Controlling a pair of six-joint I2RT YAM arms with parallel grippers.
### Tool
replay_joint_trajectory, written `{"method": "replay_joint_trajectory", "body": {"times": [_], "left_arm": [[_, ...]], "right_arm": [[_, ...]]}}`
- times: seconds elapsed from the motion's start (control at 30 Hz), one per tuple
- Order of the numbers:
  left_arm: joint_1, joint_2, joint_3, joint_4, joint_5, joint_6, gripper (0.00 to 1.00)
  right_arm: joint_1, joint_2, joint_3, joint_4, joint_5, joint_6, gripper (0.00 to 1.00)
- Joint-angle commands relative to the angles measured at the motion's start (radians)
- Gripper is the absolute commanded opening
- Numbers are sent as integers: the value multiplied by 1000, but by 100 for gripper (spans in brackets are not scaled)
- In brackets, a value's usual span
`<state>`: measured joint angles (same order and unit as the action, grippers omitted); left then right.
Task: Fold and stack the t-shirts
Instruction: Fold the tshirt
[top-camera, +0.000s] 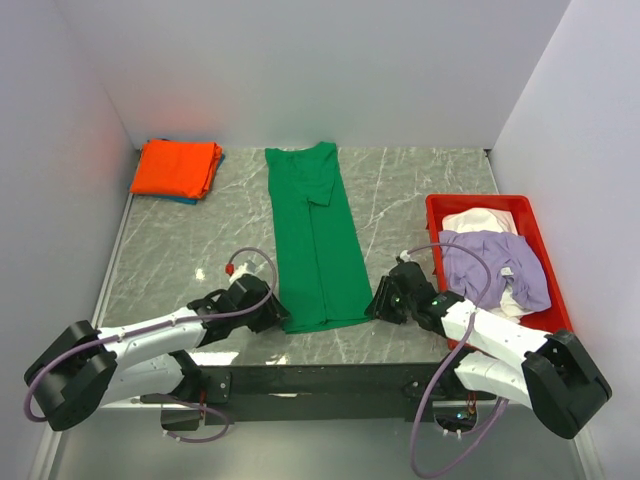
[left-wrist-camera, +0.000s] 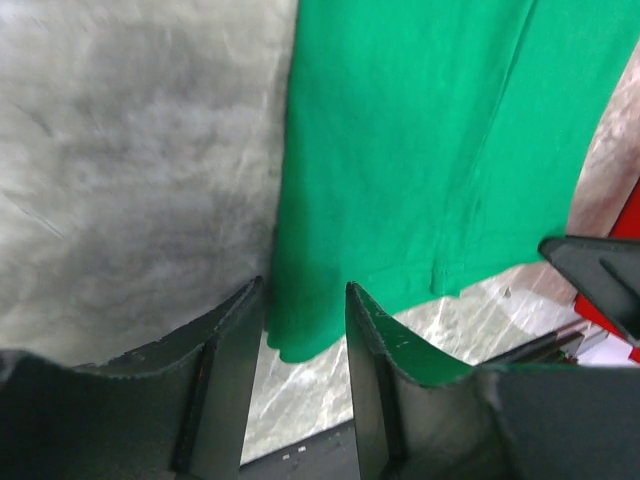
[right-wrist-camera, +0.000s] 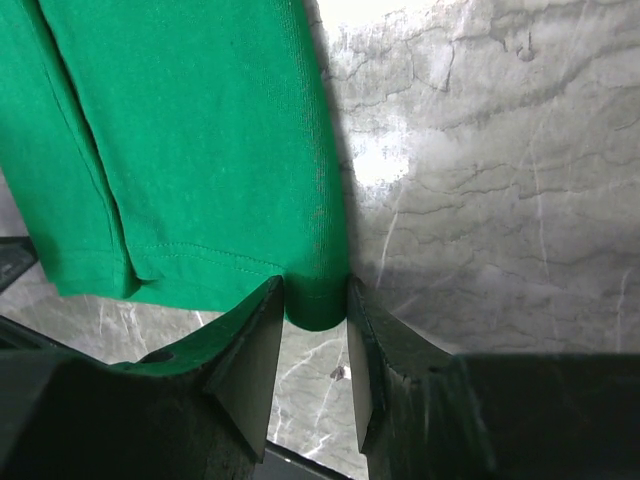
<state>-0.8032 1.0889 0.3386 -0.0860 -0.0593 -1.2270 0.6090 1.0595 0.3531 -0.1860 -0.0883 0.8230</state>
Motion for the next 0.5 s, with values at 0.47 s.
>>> {"method": "replay_joint_trajectory", "body": {"times": [0.47], "left_arm": [[-83,19,-21,-83,22,-69,36]], "right_arm": [[9,-44,9,-87,65,-18,40]]}}
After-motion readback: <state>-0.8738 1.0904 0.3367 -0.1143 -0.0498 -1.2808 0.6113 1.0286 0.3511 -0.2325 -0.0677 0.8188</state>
